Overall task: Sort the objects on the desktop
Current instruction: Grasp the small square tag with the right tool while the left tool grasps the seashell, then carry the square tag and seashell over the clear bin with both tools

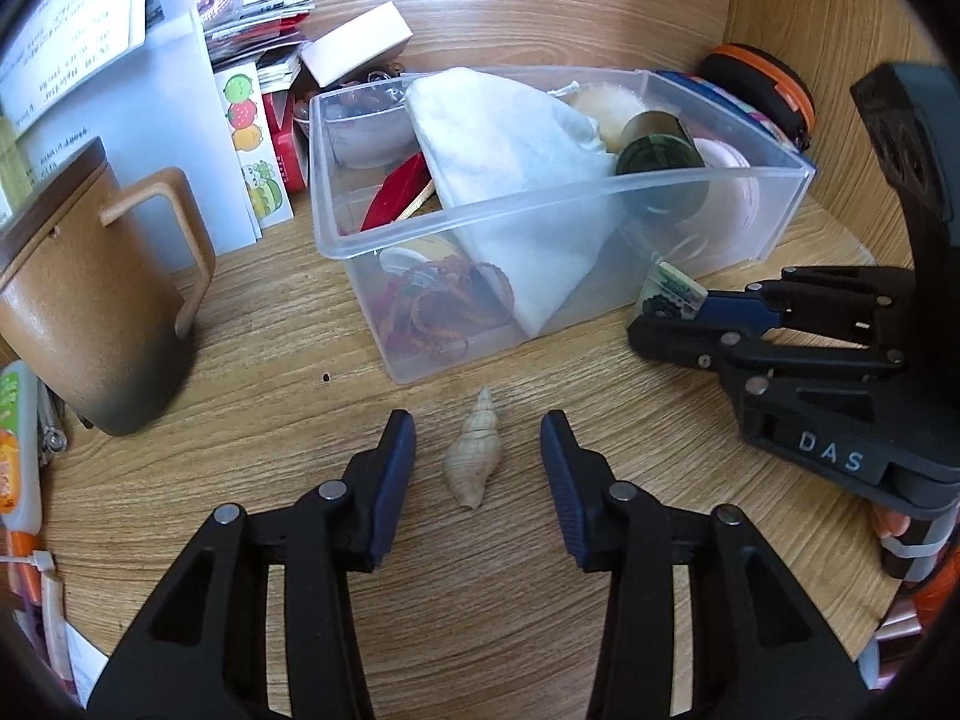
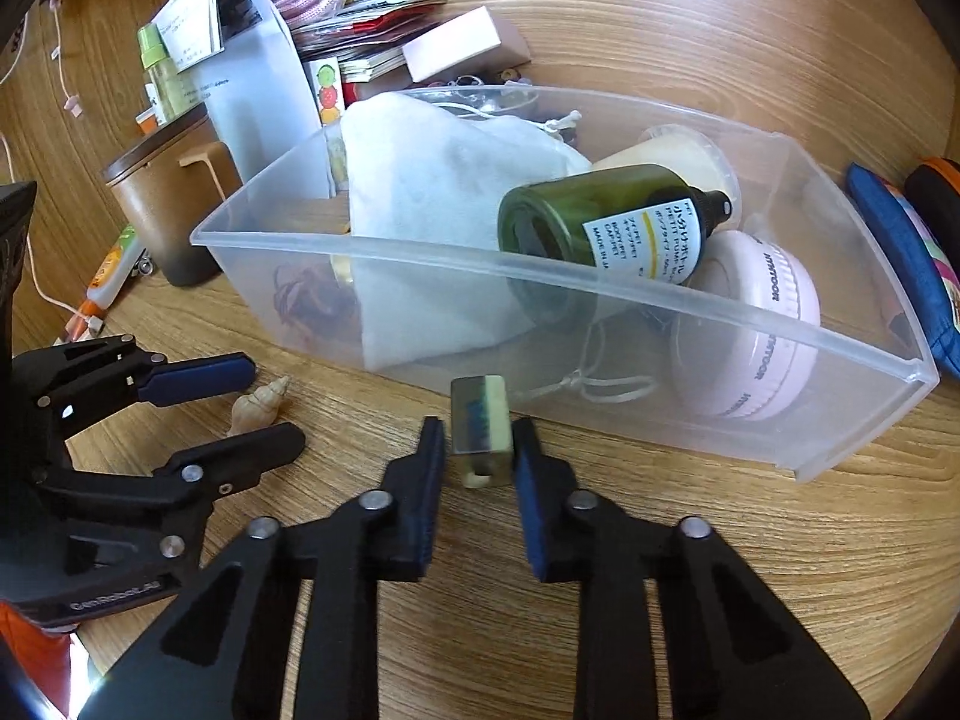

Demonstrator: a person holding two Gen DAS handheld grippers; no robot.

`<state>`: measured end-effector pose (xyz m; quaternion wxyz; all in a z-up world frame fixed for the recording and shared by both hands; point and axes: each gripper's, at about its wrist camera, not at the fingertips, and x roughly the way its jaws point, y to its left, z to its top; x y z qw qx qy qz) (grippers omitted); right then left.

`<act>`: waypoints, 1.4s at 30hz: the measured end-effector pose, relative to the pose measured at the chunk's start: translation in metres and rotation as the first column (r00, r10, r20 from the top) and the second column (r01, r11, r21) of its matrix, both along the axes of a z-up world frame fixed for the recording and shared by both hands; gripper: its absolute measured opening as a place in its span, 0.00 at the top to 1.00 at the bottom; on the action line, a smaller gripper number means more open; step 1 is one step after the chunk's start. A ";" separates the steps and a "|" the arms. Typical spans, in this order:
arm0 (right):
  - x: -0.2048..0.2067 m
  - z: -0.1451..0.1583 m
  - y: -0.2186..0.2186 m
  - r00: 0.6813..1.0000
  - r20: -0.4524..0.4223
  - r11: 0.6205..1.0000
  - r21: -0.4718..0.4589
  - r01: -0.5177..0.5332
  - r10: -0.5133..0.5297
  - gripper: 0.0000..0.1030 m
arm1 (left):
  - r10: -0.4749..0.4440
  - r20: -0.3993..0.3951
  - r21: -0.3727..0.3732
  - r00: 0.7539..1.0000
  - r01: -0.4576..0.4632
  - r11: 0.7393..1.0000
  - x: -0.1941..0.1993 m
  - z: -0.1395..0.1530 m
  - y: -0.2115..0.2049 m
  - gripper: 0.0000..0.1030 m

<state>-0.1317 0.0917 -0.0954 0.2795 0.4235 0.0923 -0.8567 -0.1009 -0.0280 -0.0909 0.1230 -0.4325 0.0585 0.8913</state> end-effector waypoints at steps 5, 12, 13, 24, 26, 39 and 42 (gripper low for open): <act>0.007 0.005 0.001 0.999 -0.036 1.000 -0.010 -0.011 0.011 0.86 | -0.003 -0.004 -0.007 1.000 0.003 1.000 0.001 0.000 0.004 0.68; 0.016 0.014 0.009 0.999 -0.050 0.999 -0.029 -0.015 0.013 0.86 | -0.003 -0.012 -0.027 1.000 0.002 1.000 0.005 0.000 0.007 0.82; 0.017 0.015 0.011 0.998 -0.054 0.999 -0.030 -0.013 0.012 0.86 | 0.001 -0.012 -0.028 1.000 -0.002 1.000 0.005 0.000 0.008 0.82; 0.033 0.035 0.032 0.995 -0.098 0.999 -0.046 -0.010 0.005 0.86 | 0.021 -0.019 -0.034 1.000 -0.022 0.999 0.016 0.003 0.013 0.83; 0.035 0.038 0.036 0.994 -0.106 0.999 -0.047 -0.005 0.000 0.86 | 0.032 -0.032 -0.042 0.999 -0.034 0.999 0.020 0.006 0.014 0.83; 0.048 0.064 0.060 0.987 -0.160 0.998 -0.061 0.007 -0.017 0.86 | 0.060 -0.150 -0.039 0.987 -0.067 0.997 0.035 0.053 0.013 0.83; 0.051 0.070 0.064 0.984 -0.175 0.998 -0.064 0.011 -0.022 0.86 | 0.069 -0.175 -0.044 0.982 -0.078 0.996 0.036 0.062 0.014 0.83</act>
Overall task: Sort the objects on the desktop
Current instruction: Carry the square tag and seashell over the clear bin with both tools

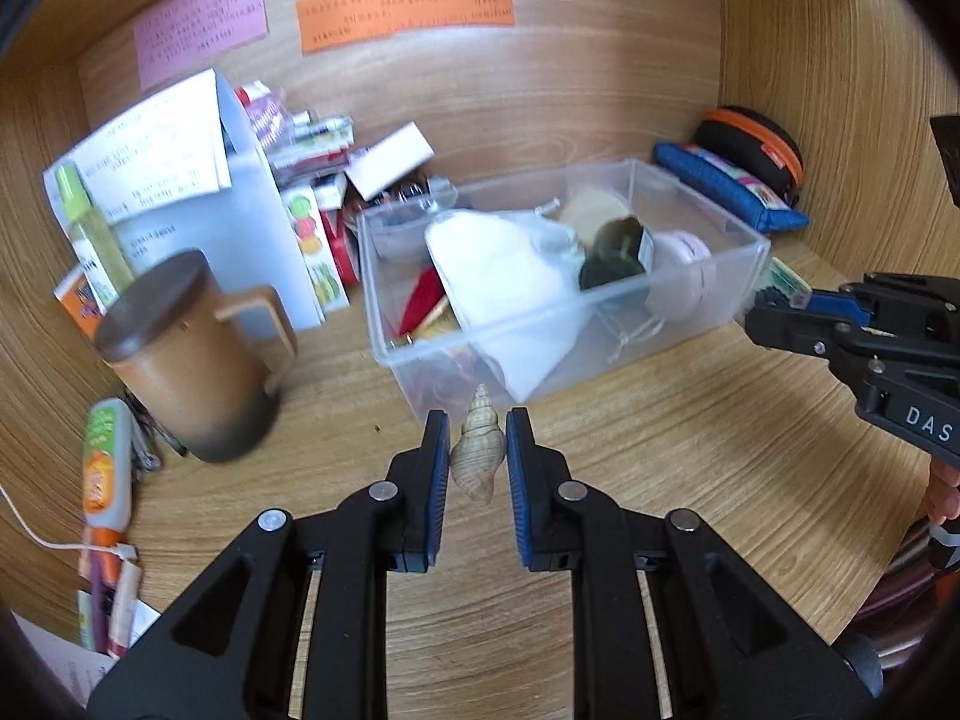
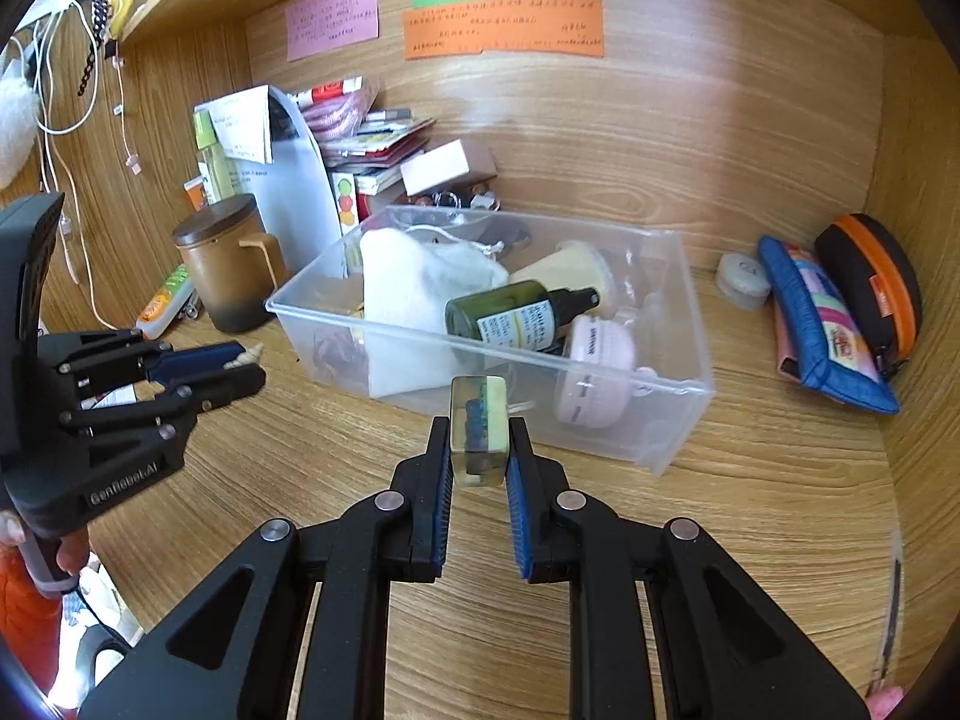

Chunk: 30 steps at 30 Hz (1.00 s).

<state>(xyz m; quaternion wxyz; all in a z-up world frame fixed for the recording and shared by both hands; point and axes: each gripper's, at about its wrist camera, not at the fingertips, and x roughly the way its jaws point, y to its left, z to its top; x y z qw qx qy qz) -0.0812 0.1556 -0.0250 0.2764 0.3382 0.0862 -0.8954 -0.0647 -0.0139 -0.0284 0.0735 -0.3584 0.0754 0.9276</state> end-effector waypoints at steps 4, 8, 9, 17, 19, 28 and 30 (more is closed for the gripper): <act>0.003 0.008 0.007 1.000 -0.019 1.000 -0.002 0.006 -0.006 0.86 | -0.006 -0.029 0.016 1.000 0.006 1.000 0.003 0.014 -0.003 0.83; 0.001 0.014 0.012 1.000 -0.029 1.000 -0.013 0.012 -0.012 0.86 | -0.011 -0.041 0.035 0.999 0.012 0.999 0.000 0.023 -0.004 0.83; -0.001 0.015 0.014 0.999 -0.030 1.000 -0.017 0.012 -0.013 0.86 | -0.011 -0.046 0.034 0.999 0.013 0.999 -0.002 0.025 -0.004 0.83; -0.013 0.026 0.021 0.998 -0.054 0.999 -0.026 0.030 -0.031 0.86 | -0.025 -0.073 0.040 0.997 0.028 0.999 -0.014 0.041 -0.001 0.83; -0.019 0.029 0.023 0.998 -0.052 0.999 -0.036 0.031 -0.033 0.86 | -0.025 -0.082 0.044 0.996 0.029 0.999 -0.018 0.045 -0.002 0.83; -0.053 0.038 0.026 0.997 -0.051 0.998 -0.039 0.058 -0.060 0.86 | -0.027 -0.095 0.076 0.995 0.034 0.997 -0.043 0.058 -0.007 0.83; -0.059 0.039 0.024 0.997 -0.055 0.998 -0.037 0.060 -0.062 0.86 | -0.031 -0.093 0.085 0.995 0.038 0.996 -0.050 0.061 -0.008 0.83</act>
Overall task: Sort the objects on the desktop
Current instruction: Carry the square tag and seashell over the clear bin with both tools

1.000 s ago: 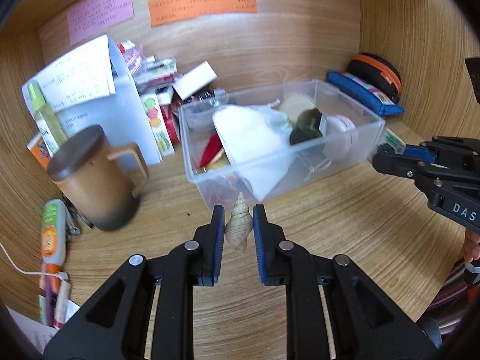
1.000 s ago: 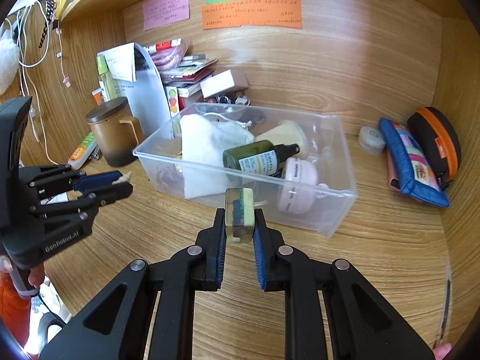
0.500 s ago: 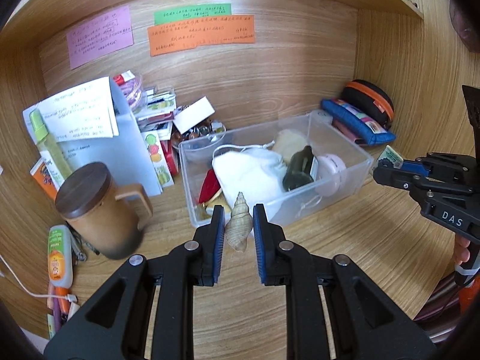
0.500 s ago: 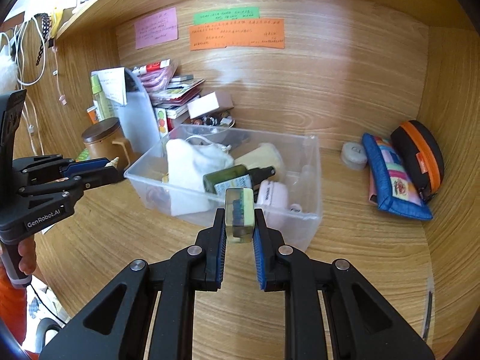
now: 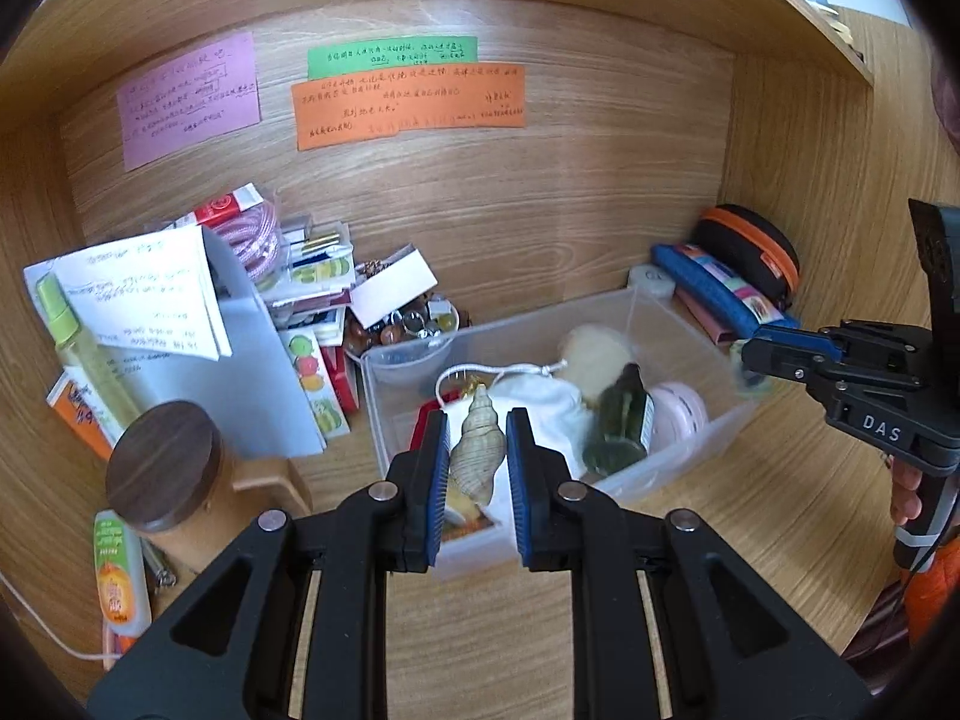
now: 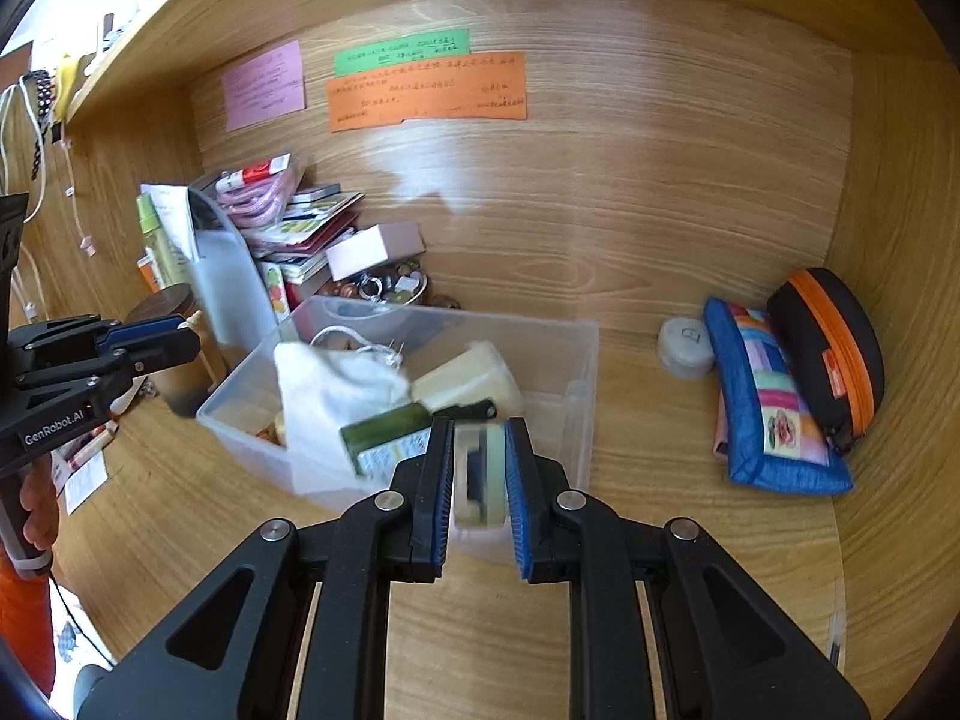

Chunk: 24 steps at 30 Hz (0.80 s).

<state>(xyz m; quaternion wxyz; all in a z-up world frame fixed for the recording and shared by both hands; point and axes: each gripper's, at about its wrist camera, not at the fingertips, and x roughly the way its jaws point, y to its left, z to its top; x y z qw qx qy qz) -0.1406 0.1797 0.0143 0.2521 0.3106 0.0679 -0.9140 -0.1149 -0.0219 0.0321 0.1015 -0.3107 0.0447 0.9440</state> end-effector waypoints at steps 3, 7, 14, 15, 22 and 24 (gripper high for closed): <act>-0.013 0.002 -0.005 1.000 -0.008 1.000 0.011 0.001 -0.001 0.86 | -0.014 0.010 0.015 1.000 0.014 1.000 -0.013 0.002 0.000 0.83; -0.030 0.000 -0.013 1.000 0.003 1.000 0.018 0.001 -0.001 0.86 | -0.040 0.028 0.022 0.999 0.039 0.999 -0.031 0.000 0.006 0.83; -0.049 -0.010 -0.021 1.000 0.021 1.000 0.029 0.004 -0.005 0.86 | -0.098 0.070 0.022 0.993 0.096 0.995 -0.056 -0.013 0.025 0.83; -0.051 -0.011 -0.022 1.000 0.022 1.000 0.023 0.009 -0.009 0.86 | -0.102 0.078 0.018 0.992 0.101 0.995 -0.059 -0.017 0.029 0.83; -0.066 -0.026 -0.019 0.998 0.066 0.997 -0.076 -0.002 0.007 0.86 | -0.136 0.132 0.011 0.982 0.136 0.991 -0.074 -0.037 0.048 0.83; -0.067 -0.030 -0.020 0.997 0.071 0.997 -0.071 -0.010 0.015 0.86 | -0.140 0.141 0.002 0.980 0.141 0.990 -0.078 -0.042 0.052 0.83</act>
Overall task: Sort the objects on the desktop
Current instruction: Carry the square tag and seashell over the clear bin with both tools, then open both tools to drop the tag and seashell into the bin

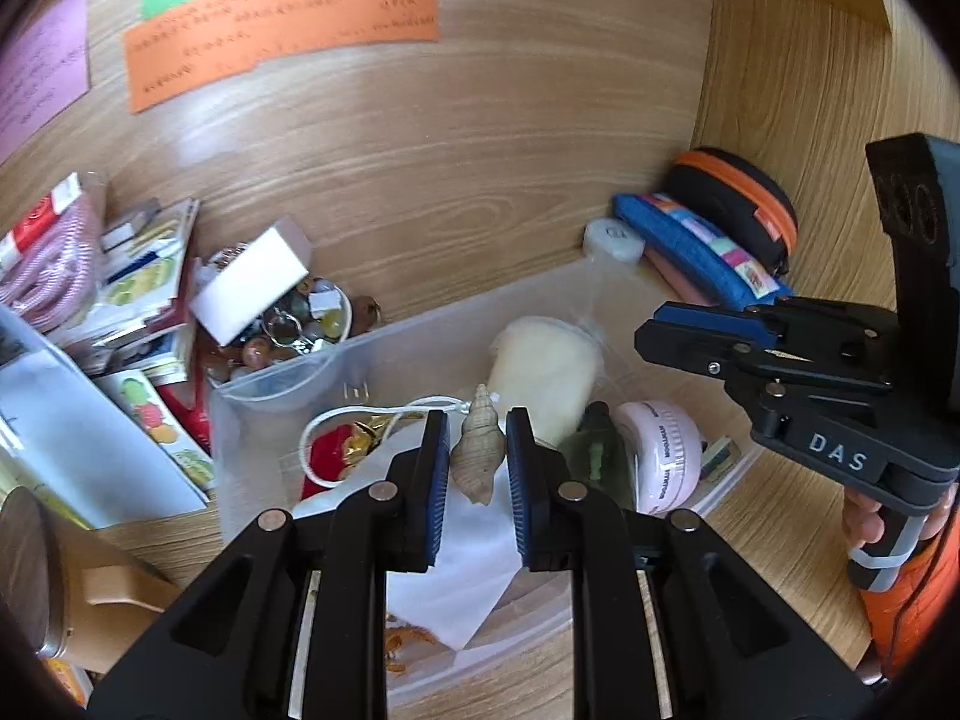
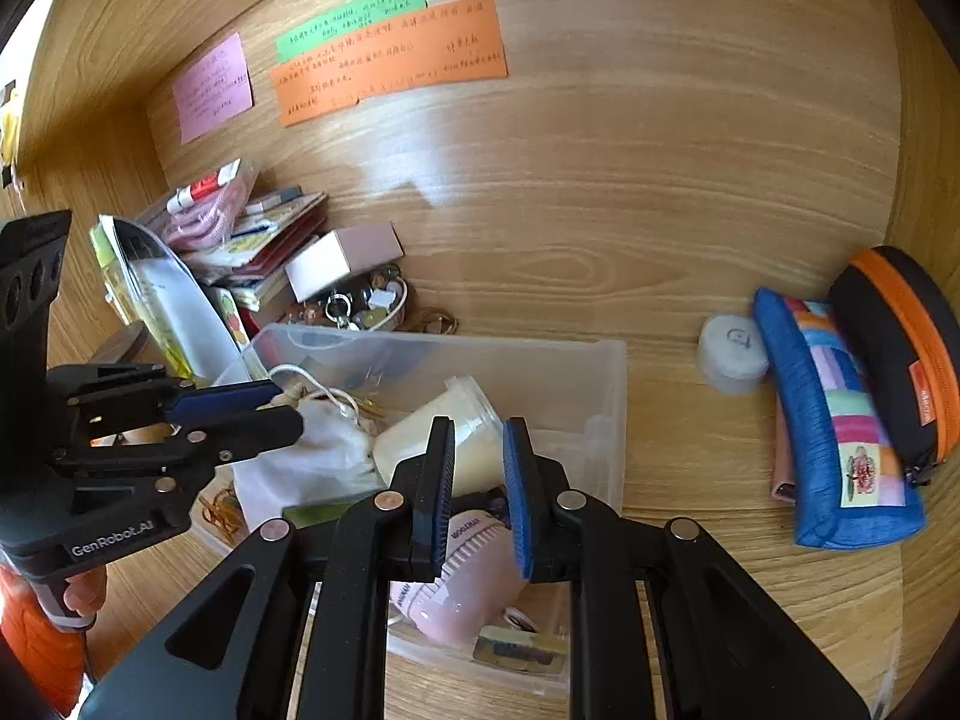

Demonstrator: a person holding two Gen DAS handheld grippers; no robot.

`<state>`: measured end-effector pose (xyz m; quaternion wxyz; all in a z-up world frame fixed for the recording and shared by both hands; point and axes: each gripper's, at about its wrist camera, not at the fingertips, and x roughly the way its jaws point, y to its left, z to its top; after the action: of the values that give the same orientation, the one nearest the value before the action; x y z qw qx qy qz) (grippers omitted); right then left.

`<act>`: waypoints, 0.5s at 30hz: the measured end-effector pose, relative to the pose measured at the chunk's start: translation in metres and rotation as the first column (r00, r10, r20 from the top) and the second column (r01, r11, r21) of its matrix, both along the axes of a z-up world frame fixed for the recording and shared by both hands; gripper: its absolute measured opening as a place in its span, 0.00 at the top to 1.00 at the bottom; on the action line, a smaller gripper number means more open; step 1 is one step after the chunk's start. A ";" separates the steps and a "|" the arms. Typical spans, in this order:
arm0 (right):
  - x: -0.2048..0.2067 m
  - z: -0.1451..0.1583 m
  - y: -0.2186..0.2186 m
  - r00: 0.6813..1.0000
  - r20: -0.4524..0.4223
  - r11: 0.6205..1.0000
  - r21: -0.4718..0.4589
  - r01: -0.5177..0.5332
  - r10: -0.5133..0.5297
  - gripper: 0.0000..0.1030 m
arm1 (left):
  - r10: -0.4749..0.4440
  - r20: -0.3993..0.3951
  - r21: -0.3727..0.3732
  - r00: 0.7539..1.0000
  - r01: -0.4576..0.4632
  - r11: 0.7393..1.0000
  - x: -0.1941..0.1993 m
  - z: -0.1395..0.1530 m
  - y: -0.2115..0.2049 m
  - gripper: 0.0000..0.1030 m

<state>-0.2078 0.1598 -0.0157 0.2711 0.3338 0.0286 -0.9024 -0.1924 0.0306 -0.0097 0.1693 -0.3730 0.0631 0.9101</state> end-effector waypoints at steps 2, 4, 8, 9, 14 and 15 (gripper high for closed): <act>-0.001 -0.002 0.001 1.000 0.008 1.000 -0.008 -0.009 0.010 0.86 | -0.003 0.016 0.003 1.000 0.003 1.000 -0.006 -0.005 0.002 0.83; -0.002 -0.005 0.003 1.000 0.013 1.000 -0.015 -0.011 0.012 0.85 | -0.002 0.032 0.007 0.999 0.002 1.000 -0.011 -0.011 0.003 0.83; -0.003 -0.009 0.003 0.999 0.029 1.000 -0.013 -0.019 0.019 0.85 | 0.009 0.053 -0.007 0.999 -0.009 1.000 -0.017 -0.020 0.004 0.83; -0.002 -0.009 0.002 0.999 0.026 1.000 -0.009 -0.020 0.020 0.85 | 0.013 0.057 -0.008 0.998 -0.012 1.000 -0.019 -0.022 0.004 0.83; 0.001 -0.009 -0.003 1.000 0.003 1.000 0.021 -0.017 0.017 0.83 | 0.021 0.056 -0.005 0.998 -0.020 1.000 -0.019 -0.025 0.002 0.79; 0.001 -0.010 -0.003 1.000 0.000 0.999 0.029 -0.013 0.013 0.78 | 0.018 0.056 -0.005 0.998 -0.017 1.000 -0.019 -0.025 0.002 0.78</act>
<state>-0.2064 0.1565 -0.0255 0.2721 0.3373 0.0439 -0.9002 -0.2111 0.0326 -0.0349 0.1622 -0.3993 0.0572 0.9005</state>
